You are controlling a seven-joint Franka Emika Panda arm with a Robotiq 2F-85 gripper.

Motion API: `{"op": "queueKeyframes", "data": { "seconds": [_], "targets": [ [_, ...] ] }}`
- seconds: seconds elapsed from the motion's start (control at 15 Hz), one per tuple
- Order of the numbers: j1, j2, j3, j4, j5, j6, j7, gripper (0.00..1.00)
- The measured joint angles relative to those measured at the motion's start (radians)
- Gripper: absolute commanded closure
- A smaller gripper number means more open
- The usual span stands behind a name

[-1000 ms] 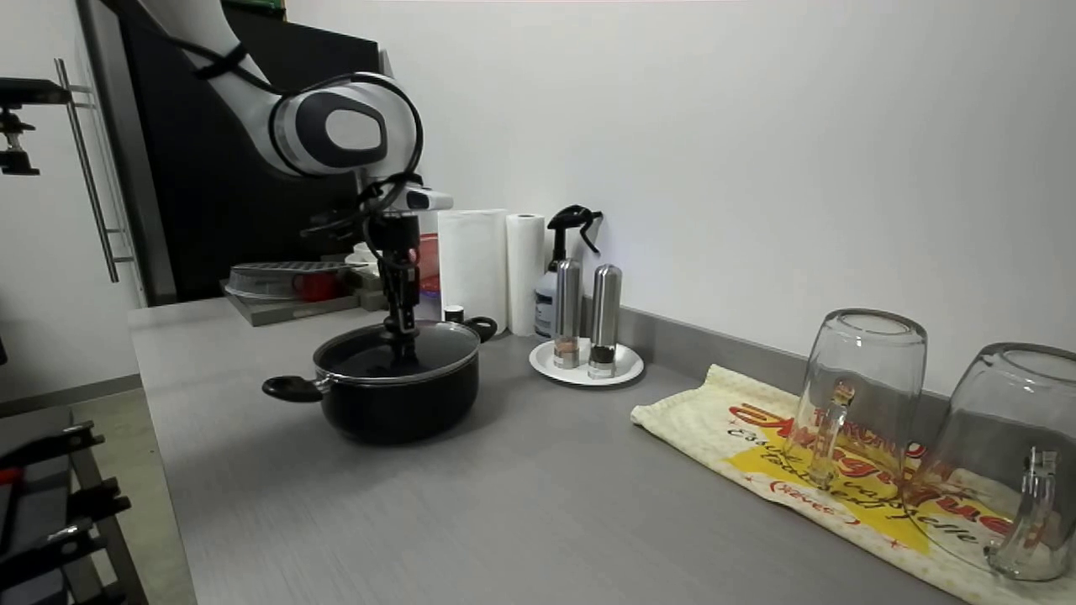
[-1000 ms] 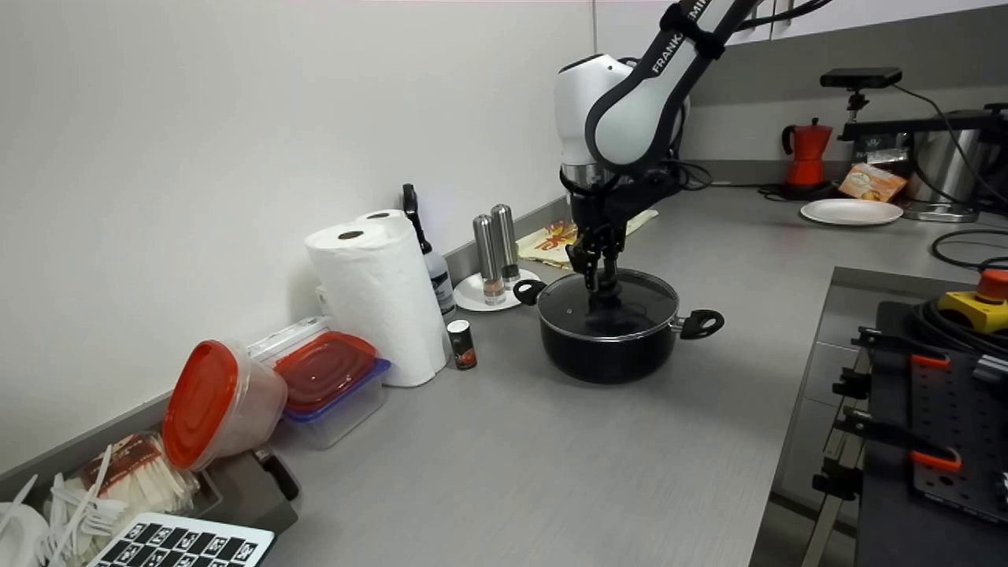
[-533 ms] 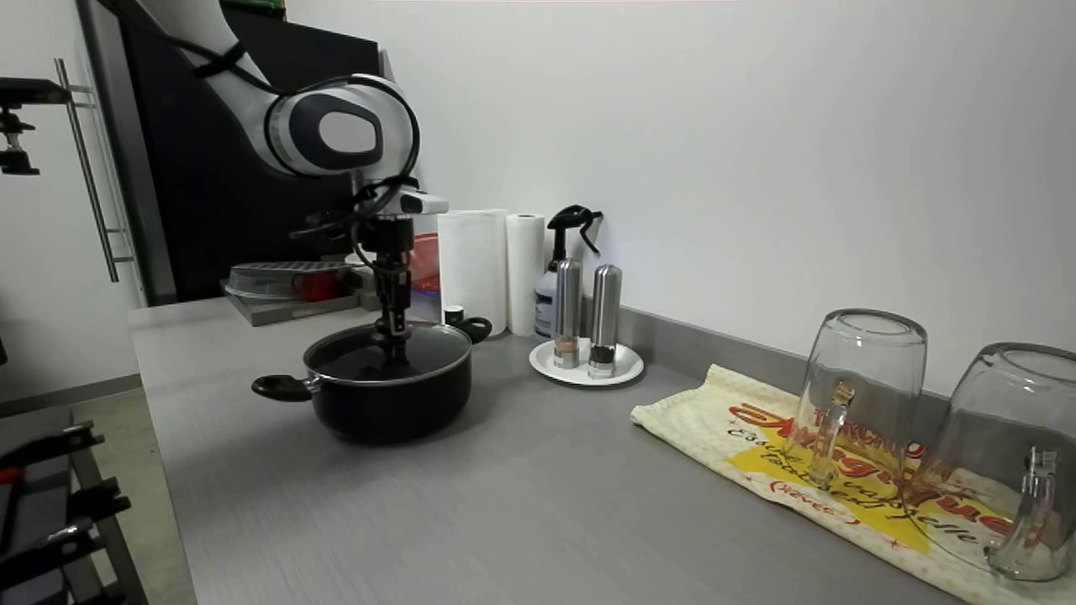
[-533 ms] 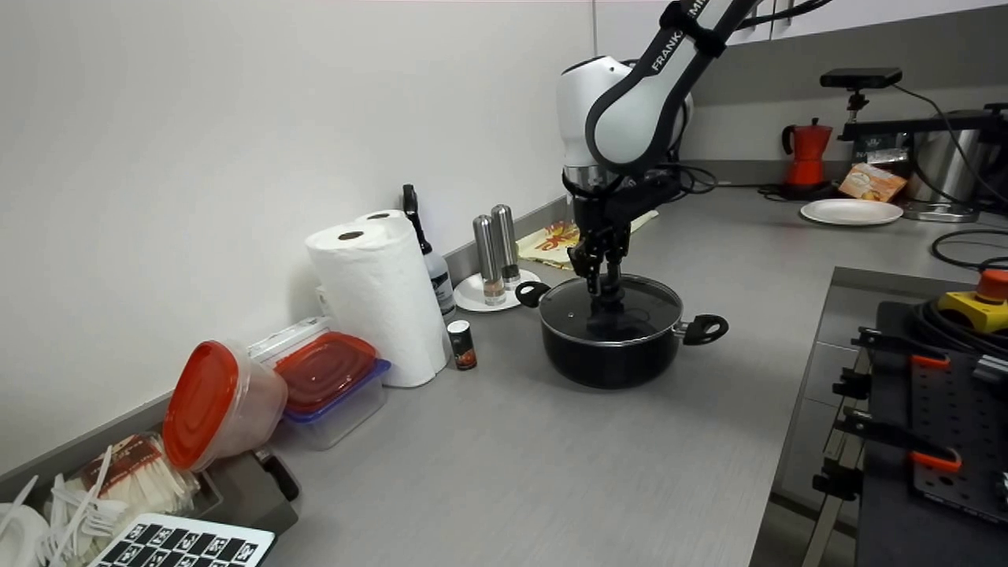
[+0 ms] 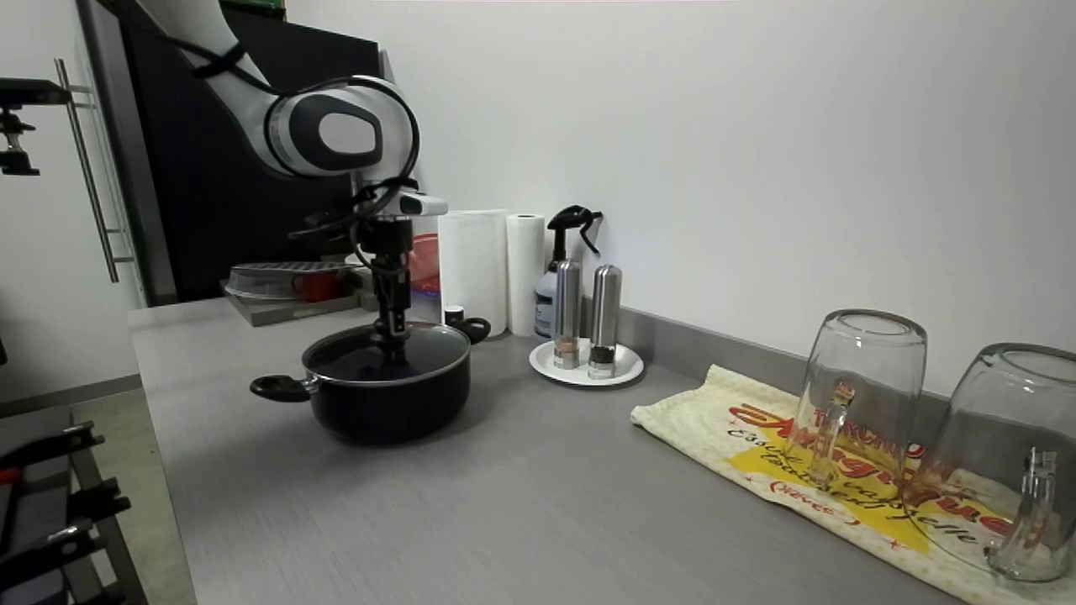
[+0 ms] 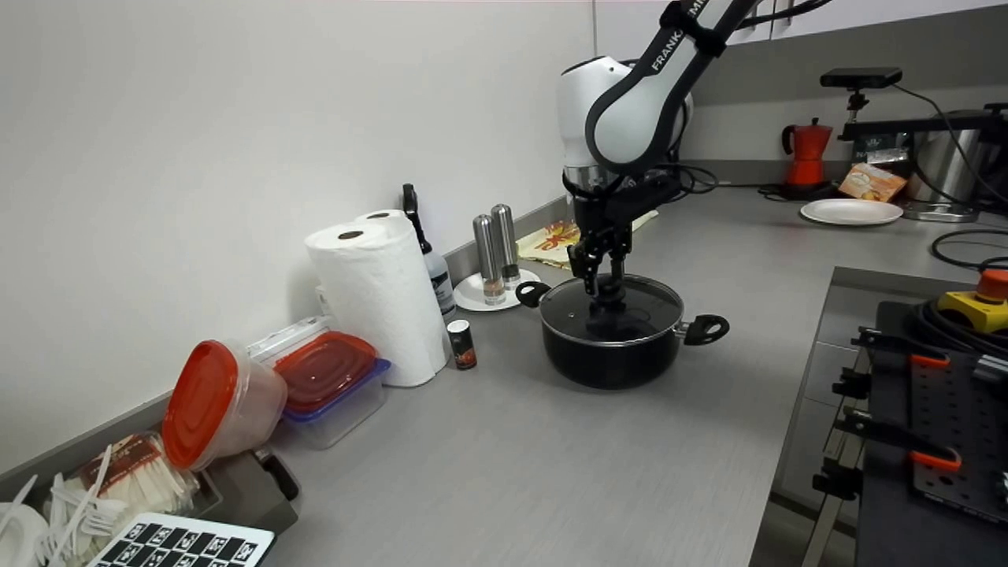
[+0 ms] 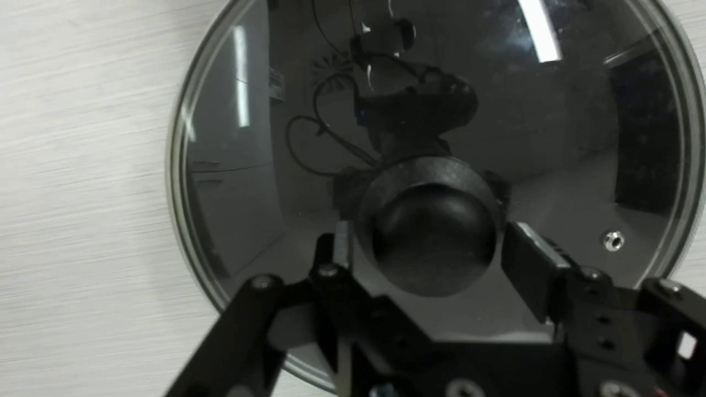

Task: Cover the pot with the clear lid

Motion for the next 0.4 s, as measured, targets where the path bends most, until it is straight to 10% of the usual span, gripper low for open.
{"op": "queueKeyframes", "data": {
  "seconds": [0.4],
  "targets": [
    [0.0, 0.001, 0.0, 0.0, 0.0, 0.0, 0.0, 0.19]
  ]
}}
